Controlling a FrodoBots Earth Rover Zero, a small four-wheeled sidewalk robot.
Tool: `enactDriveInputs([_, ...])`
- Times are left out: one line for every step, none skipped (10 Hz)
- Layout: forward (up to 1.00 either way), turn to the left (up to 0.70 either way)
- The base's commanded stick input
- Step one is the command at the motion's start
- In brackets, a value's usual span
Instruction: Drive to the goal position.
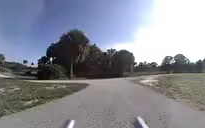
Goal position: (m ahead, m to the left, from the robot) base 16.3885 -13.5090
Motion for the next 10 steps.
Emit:
enactDriveInputs([0.7,0.0])
enactDriveInputs([0.7,0.0])
enactDriveInputs([0.7,0.0])
enactDriveInputs([0.7,0.0])
enactDriveInputs([0.7,0.0])
enactDriveInputs([0.7,0.0])
enactDriveInputs([0.7,0.0])
enactDriveInputs([0.7,0.0])
enactDriveInputs([0.7,0.0])
enactDriveInputs([0.7,0.0])
